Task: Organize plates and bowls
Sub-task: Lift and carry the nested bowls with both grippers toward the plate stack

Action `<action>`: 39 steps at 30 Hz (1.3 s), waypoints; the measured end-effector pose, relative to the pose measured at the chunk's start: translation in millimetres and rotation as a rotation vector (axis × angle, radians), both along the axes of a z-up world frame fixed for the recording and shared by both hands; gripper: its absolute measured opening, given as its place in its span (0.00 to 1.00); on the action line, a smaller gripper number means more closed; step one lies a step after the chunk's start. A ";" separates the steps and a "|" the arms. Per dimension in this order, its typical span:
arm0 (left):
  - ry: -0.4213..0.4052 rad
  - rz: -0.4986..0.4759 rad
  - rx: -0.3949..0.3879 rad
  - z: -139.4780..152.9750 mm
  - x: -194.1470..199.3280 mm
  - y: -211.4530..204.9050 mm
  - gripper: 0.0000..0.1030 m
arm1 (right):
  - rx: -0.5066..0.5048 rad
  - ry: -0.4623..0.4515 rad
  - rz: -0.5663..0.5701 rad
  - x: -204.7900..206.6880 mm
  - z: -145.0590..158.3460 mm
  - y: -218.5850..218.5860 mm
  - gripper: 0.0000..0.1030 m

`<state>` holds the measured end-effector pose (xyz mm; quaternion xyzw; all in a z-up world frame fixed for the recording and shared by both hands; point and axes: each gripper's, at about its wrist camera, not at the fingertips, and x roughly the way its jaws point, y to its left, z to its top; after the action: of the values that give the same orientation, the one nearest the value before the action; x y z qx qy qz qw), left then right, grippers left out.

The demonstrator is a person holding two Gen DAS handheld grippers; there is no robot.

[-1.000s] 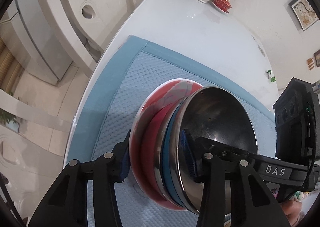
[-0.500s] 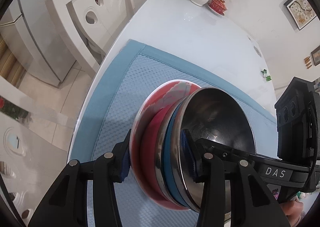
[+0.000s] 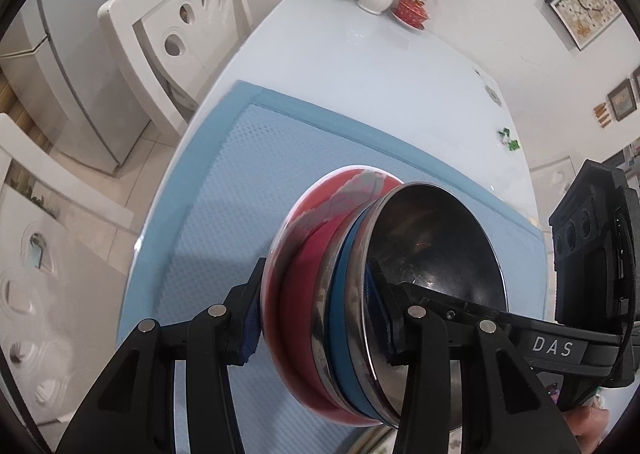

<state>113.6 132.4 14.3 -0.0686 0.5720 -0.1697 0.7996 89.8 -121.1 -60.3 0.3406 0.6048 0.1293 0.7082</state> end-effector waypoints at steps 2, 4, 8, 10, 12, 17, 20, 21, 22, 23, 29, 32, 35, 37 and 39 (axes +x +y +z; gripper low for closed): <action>0.005 -0.010 -0.003 3.3 -11.1 -5.3 0.40 | 0.000 0.001 -0.016 -9.6 5.1 -5.8 0.49; 0.010 -0.012 -0.012 6.4 -22.0 -9.8 0.40 | -0.007 0.001 -0.025 -21.7 12.1 -13.3 0.49; 0.015 0.002 -0.030 12.7 -47.3 -21.0 0.40 | -0.035 -0.002 -0.007 -41.8 23.5 -24.3 0.49; 0.012 0.005 -0.033 15.2 -61.2 -27.5 0.40 | -0.044 -0.004 -0.002 -53.5 27.3 -31.5 0.49; 0.013 0.005 -0.037 16.6 -75.0 -34.2 0.40 | -0.045 -0.004 -0.003 -67.6 29.6 -40.6 0.49; 0.038 0.022 -0.058 15.9 -101.8 -45.4 0.40 | -0.047 0.006 -0.001 -93.8 31.4 -54.6 0.49; 0.041 0.023 -0.058 15.6 -118.5 -52.3 0.40 | -0.048 0.005 -0.002 -110.9 33.2 -62.2 0.49; 0.043 0.022 -0.060 15.7 -124.6 -54.7 0.40 | -0.048 0.006 -0.003 -115.1 33.2 -63.7 0.49; 0.044 0.021 -0.061 15.6 -128.2 -56.1 0.40 | -0.050 0.009 -0.001 -119.3 33.1 -64.9 0.49; 0.046 0.020 -0.062 15.8 -134.3 -58.3 0.40 | -0.050 0.016 -0.001 -124.4 32.5 -66.9 0.49; 0.068 0.027 -0.070 10.4 -158.3 -63.5 0.40 | -0.059 0.033 0.008 -149.8 29.6 -74.0 0.49; 0.074 0.032 -0.071 6.4 -170.2 -64.6 0.40 | -0.061 0.039 0.016 -160.7 27.9 -76.0 0.49; 0.093 0.042 -0.088 1.2 -178.3 -65.1 0.40 | -0.068 0.046 0.018 -169.0 26.4 -78.0 0.49; 0.105 0.050 -0.097 -3.0 -184.9 -66.1 0.40 | -0.071 0.052 0.024 -176.2 23.9 -79.4 0.49; 0.108 0.049 -0.095 -5.7 -192.1 -68.2 0.40 | -0.076 0.058 0.032 -181.5 21.8 -79.8 0.49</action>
<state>-78.5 64.2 8.6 -0.1296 0.6038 -0.1732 0.7672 -91.7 -200.9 -38.5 0.3075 0.6349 0.1074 0.7006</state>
